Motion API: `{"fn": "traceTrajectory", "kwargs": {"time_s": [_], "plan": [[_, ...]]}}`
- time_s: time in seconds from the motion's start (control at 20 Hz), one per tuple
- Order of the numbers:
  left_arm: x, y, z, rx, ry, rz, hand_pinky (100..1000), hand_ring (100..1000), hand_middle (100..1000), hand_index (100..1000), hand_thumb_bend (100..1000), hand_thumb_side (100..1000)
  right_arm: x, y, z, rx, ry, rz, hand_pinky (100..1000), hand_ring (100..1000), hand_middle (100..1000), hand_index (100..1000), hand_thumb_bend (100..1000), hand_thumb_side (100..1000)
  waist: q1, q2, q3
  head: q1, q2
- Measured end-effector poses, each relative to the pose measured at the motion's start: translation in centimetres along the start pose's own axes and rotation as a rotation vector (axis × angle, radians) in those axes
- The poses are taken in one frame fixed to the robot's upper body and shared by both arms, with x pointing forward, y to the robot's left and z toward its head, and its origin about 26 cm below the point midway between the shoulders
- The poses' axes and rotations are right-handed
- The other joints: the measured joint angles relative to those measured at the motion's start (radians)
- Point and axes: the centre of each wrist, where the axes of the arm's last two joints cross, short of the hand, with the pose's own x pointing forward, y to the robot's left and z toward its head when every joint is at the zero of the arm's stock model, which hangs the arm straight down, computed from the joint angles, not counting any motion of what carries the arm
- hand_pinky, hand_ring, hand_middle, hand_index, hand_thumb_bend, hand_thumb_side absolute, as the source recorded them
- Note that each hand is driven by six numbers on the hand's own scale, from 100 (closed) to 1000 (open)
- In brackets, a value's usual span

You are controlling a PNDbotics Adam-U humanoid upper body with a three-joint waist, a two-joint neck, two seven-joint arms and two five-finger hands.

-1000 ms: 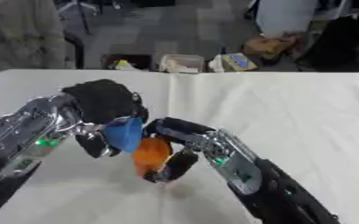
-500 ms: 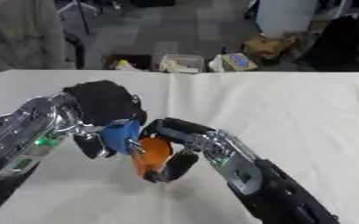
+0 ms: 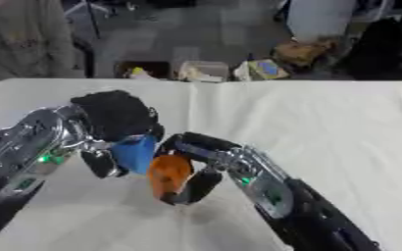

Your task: Pour the contents of one cup into another cup.

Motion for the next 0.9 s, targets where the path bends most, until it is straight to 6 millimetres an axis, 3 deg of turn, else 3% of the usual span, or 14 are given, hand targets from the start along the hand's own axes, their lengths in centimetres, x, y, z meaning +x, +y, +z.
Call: {"fn": "traceTrajectory", "kwargs": {"time_s": [0.9], "plan": [[-0.01,0.02,0.0,-0.01,-0.002,-0.004,402,356,369,768,192,100,0.0,0.0,0.0,0.001,0.001,0.0,355,453,242,464,129,100,0.003,0.0,-0.002,0.001,-0.004]]}}
